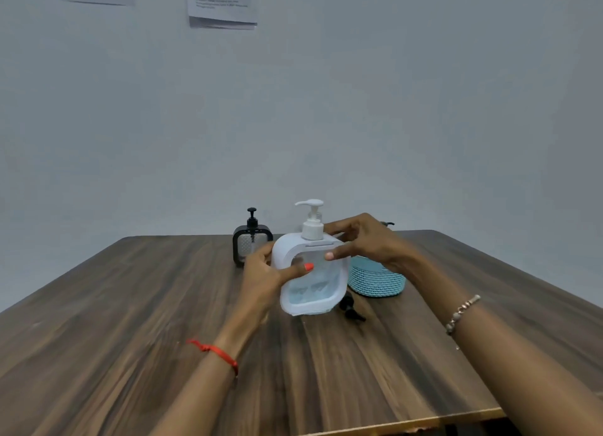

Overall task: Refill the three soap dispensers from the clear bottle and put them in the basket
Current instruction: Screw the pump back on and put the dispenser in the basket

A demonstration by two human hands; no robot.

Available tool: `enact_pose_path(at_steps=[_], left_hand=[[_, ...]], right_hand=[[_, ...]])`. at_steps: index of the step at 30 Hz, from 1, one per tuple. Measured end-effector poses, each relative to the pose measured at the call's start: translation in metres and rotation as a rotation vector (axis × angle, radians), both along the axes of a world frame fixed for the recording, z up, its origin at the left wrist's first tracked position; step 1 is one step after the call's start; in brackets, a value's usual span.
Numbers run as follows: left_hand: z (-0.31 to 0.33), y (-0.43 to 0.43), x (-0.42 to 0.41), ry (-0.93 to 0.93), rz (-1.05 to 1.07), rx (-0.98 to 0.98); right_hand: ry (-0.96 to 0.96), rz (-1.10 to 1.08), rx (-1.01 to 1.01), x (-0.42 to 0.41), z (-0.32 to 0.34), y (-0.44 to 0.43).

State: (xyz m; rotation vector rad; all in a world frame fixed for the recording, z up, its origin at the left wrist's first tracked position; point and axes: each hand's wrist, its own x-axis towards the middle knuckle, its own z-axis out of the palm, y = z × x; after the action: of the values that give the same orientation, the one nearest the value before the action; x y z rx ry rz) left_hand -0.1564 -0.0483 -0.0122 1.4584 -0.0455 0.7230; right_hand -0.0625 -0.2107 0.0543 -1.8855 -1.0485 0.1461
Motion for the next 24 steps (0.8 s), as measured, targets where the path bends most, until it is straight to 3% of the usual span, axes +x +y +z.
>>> enact_pose_path(at_steps=[5, 11, 19, 24], left_hand=[[0.028, -0.032, 0.021, -0.015, 0.042, 0.238], [0.066, -0.070, 0.055, -0.026, -0.052, 0.423], [0.085, -0.090, 0.145, 0.076, -0.078, 0.410], [0.075, -0.089, 0.190, 0.066, -0.083, 0.300]], right_hand=[[-0.039, -0.085, 0.114, 0.018, 0.028, -0.036], [-0.077, -0.218, 0.247, 0.061, 0.075, -0.070], [-0.116, -0.298, 0.273, 0.133, 0.081, -0.075], [-0.097, -0.307, 0.342, 0.182, 0.059, -0.069]])
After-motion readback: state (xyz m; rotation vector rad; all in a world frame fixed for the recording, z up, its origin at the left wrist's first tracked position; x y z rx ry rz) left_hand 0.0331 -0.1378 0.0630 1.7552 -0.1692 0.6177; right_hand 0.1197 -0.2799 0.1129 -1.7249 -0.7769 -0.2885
